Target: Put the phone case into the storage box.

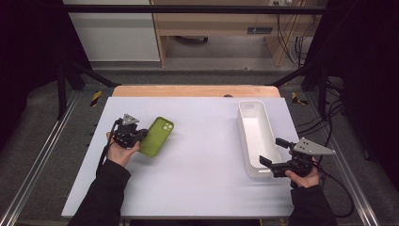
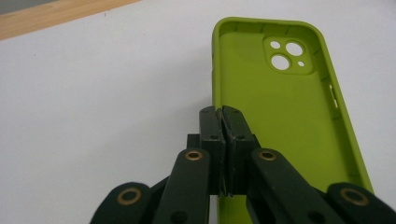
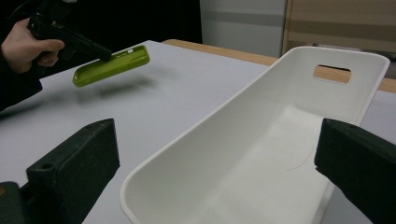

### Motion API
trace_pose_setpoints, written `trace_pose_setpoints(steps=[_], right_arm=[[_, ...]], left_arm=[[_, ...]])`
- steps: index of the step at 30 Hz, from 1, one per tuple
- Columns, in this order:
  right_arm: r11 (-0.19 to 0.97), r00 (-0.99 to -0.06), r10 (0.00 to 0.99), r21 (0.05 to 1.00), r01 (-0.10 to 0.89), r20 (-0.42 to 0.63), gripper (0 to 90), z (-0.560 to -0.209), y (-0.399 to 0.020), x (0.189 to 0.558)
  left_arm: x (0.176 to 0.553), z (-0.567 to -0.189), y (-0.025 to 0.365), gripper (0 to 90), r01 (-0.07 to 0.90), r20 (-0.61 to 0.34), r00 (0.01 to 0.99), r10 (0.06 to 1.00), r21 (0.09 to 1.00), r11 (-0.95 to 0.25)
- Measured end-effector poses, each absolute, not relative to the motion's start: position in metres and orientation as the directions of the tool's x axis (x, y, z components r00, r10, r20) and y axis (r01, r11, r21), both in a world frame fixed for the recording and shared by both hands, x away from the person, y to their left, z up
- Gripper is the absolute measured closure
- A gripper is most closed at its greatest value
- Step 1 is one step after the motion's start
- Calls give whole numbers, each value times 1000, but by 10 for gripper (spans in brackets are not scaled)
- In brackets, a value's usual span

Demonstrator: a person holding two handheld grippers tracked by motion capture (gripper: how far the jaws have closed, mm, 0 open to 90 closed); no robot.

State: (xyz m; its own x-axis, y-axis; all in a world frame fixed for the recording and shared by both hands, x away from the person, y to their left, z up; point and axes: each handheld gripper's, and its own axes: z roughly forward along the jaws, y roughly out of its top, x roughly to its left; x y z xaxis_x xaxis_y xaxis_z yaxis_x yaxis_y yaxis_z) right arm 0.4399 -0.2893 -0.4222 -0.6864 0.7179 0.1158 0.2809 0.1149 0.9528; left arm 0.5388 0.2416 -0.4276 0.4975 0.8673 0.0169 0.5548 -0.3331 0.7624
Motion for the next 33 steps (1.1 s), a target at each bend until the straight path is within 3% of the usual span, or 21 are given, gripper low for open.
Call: trace_pose_setpoints(steps=[33], right_arm=[[121, -690, 715, 951, 283, 115, 5, -422, -288, 440]], left_arm=[[500, -392, 193, 881, 405, 93, 644, 759, 801, -441]])
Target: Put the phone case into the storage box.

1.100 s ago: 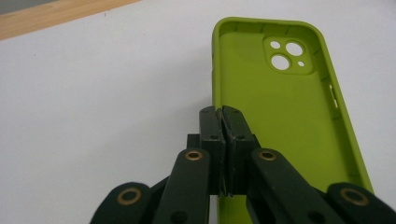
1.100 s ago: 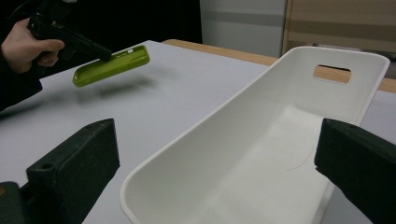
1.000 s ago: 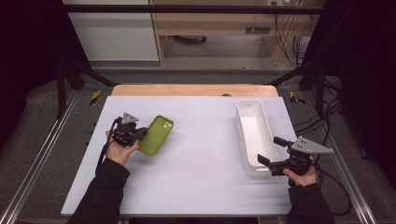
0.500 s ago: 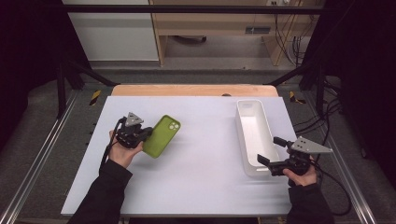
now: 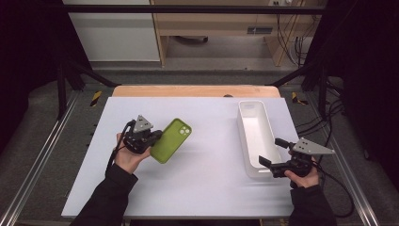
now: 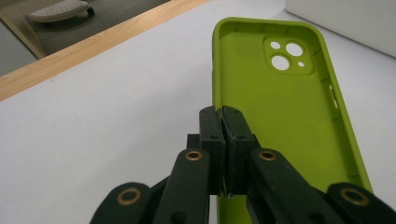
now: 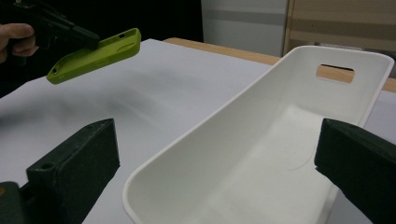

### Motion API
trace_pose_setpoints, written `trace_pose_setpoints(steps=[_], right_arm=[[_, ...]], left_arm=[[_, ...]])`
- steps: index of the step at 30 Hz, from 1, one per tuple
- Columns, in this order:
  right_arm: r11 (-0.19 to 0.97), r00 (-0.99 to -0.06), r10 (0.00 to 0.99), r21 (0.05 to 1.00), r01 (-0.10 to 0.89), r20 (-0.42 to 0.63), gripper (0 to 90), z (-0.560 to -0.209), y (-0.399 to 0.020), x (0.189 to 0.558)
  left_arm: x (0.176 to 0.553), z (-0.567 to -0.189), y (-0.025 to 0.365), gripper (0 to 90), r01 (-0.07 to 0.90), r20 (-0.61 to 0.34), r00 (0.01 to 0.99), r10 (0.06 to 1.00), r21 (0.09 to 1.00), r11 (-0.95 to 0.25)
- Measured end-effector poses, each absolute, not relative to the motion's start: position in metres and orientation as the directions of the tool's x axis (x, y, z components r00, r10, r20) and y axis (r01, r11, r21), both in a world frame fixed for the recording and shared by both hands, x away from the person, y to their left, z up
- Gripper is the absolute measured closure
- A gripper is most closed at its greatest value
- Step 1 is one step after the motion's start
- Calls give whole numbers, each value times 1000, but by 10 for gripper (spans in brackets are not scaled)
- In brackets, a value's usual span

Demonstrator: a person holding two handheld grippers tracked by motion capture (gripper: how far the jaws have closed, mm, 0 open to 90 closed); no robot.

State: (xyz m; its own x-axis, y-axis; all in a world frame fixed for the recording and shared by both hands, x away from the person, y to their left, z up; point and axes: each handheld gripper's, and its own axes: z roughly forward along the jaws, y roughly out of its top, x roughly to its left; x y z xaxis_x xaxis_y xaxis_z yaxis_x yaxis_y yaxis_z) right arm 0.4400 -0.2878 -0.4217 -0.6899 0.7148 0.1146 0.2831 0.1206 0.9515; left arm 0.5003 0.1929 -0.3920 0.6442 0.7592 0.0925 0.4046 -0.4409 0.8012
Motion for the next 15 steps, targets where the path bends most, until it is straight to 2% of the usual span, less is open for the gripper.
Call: trace_pose_setpoints(steps=[15], right_arm=[[125, -692, 713, 951, 283, 112, 5, -421, -287, 440]], left_arm=[[487, -388, 174, 881, 358, 130, 682, 719, 799, -484]])
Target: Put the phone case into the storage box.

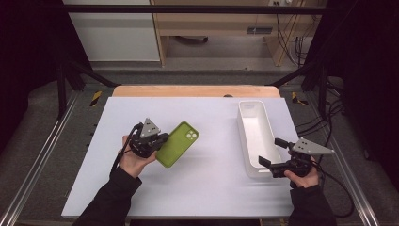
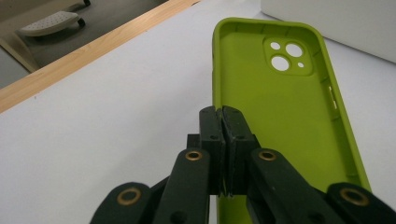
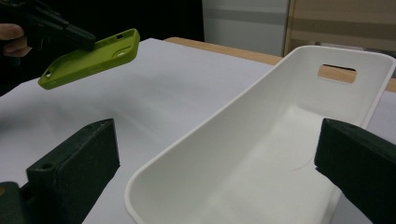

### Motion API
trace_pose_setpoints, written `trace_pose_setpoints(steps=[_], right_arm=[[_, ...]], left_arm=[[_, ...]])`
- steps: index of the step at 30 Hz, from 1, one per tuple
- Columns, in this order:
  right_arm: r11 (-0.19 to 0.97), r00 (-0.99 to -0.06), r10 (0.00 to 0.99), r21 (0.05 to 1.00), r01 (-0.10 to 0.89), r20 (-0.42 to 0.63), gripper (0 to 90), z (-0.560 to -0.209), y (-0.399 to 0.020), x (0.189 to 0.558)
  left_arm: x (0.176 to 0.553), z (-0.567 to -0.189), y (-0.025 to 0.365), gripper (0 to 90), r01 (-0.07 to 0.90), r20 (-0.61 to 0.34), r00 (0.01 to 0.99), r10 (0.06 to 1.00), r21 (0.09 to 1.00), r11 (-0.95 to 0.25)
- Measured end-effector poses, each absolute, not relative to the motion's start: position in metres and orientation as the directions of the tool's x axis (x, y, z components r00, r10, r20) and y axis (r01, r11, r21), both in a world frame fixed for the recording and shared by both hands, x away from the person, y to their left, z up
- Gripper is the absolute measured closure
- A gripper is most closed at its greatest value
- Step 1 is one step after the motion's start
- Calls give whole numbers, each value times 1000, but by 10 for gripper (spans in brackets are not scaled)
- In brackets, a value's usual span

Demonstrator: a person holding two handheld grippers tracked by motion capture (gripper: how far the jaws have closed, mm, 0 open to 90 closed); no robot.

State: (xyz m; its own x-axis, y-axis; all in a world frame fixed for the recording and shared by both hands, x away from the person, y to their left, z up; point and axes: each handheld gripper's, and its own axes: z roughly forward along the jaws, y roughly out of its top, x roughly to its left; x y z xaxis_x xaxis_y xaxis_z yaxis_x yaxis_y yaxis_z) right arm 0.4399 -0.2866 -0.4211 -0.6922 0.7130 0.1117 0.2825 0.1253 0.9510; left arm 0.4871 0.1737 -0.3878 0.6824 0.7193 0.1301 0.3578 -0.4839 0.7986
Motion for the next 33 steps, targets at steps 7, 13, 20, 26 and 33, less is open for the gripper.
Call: trace_pose_setpoints(steps=[7, 13, 20, 26, 33], right_arm=[[125, -693, 712, 951, 283, 112, 5, -421, -286, 440], [127, -695, 710, 951, 284, 113, 5, -420, -285, 439], [128, -698, 708, 950, 284, 113, 5, -419, -283, 439], [141, -708, 699, 951, 277, 103, 5, -416, -277, 439], [138, -716, 689, 951, 276, 108, 5, -413, -272, 438]], left_arm=[[483, -386, 168, 881, 342, 138, 698, 703, 798, -496], [477, -385, 161, 881, 315, 156, 710, 687, 802, -508], [470, -381, 154, 881, 282, 178, 725, 665, 805, -523], [463, -380, 145, 881, 258, 189, 744, 641, 804, -536], [459, -381, 139, 881, 245, 191, 756, 625, 804, -542]])
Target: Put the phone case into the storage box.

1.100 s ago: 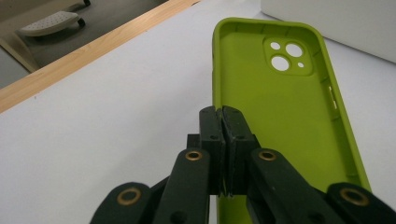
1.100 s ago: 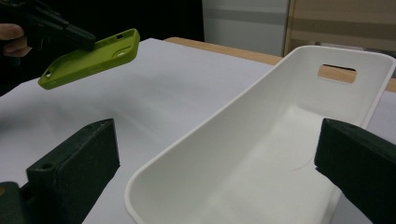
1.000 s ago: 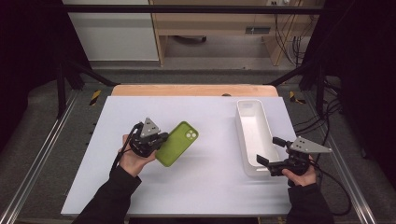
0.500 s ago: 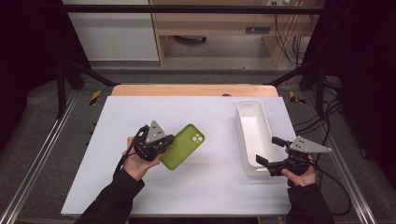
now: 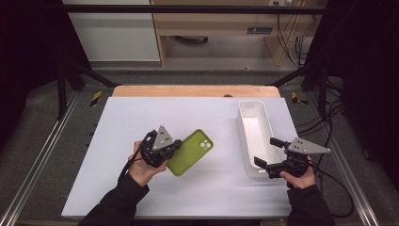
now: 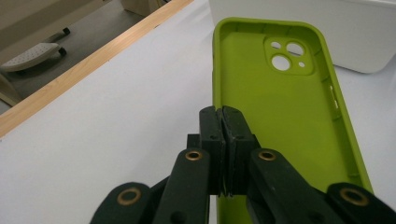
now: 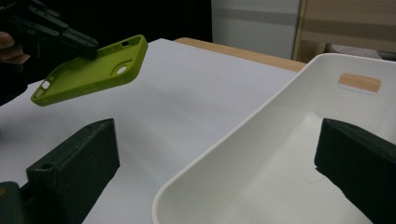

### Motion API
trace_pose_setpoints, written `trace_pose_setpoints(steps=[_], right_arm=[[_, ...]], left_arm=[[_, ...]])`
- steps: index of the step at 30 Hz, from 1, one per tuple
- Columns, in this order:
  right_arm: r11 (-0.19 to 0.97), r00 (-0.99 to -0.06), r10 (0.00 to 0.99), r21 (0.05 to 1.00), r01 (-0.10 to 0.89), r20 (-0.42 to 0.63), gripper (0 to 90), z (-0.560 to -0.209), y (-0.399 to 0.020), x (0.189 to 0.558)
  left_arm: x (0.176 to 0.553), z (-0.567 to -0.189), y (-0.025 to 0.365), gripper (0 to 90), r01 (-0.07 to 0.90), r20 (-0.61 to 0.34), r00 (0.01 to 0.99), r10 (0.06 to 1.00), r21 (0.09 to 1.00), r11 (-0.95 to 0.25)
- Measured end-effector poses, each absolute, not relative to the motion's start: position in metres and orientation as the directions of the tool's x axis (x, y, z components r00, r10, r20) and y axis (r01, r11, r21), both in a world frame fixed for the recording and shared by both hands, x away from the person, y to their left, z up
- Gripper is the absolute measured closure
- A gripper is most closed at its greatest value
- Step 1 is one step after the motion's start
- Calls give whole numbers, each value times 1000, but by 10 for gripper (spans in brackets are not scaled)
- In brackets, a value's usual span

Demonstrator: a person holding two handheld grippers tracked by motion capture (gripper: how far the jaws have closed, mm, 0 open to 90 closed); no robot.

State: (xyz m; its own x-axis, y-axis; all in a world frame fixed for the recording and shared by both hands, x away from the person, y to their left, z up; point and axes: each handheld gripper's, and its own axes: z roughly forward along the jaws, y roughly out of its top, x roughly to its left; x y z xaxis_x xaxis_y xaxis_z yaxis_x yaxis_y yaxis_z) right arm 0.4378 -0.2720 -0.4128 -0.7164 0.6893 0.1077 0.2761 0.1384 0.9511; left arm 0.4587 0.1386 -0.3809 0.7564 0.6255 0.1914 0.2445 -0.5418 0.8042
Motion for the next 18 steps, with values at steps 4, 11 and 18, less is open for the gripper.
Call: trace_pose_setpoints(steps=[4, 11, 18], right_arm=[[141, -718, 687, 948, 284, 113, 5, -412, -270, 438], [142, -729, 673, 945, 295, 126, 5, -408, -261, 438], [153, -742, 659, 945, 291, 122, 5, -403, -252, 435]], left_arm=[[457, -382, 136, 881, 235, 201, 763, 615, 800, -552], [451, -380, 130, 881, 210, 212, 777, 593, 800, -562], [446, -379, 125, 881, 191, 230, 785, 575, 793, -579]])
